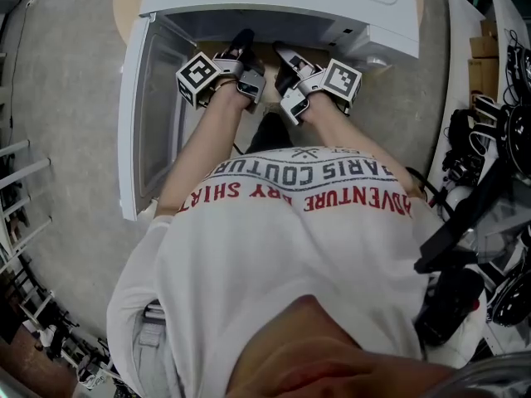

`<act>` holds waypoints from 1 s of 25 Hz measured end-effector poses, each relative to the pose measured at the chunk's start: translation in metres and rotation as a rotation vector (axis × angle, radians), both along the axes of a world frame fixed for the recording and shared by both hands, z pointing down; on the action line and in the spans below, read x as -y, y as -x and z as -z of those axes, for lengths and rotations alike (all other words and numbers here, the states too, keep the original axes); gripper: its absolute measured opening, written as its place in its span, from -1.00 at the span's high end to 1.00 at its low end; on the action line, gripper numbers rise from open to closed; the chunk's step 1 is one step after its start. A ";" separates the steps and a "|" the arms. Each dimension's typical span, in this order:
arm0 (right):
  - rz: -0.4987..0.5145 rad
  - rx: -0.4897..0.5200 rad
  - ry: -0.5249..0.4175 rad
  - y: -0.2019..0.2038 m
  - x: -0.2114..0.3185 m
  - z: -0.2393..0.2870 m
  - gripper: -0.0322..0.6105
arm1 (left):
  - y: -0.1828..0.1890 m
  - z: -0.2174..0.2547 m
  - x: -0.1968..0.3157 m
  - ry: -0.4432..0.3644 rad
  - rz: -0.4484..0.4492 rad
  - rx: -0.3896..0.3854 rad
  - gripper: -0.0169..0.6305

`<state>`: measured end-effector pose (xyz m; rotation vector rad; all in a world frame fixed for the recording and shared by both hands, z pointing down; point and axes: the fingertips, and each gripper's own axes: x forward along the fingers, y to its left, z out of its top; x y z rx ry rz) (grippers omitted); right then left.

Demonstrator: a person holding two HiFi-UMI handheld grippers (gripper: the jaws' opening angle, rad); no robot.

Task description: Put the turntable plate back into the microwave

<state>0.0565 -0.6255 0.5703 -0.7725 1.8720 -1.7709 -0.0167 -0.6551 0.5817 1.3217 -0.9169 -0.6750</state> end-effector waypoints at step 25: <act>-0.040 0.073 0.048 0.020 0.024 -0.004 0.80 | -0.006 0.016 -0.018 -0.070 -0.097 0.027 0.81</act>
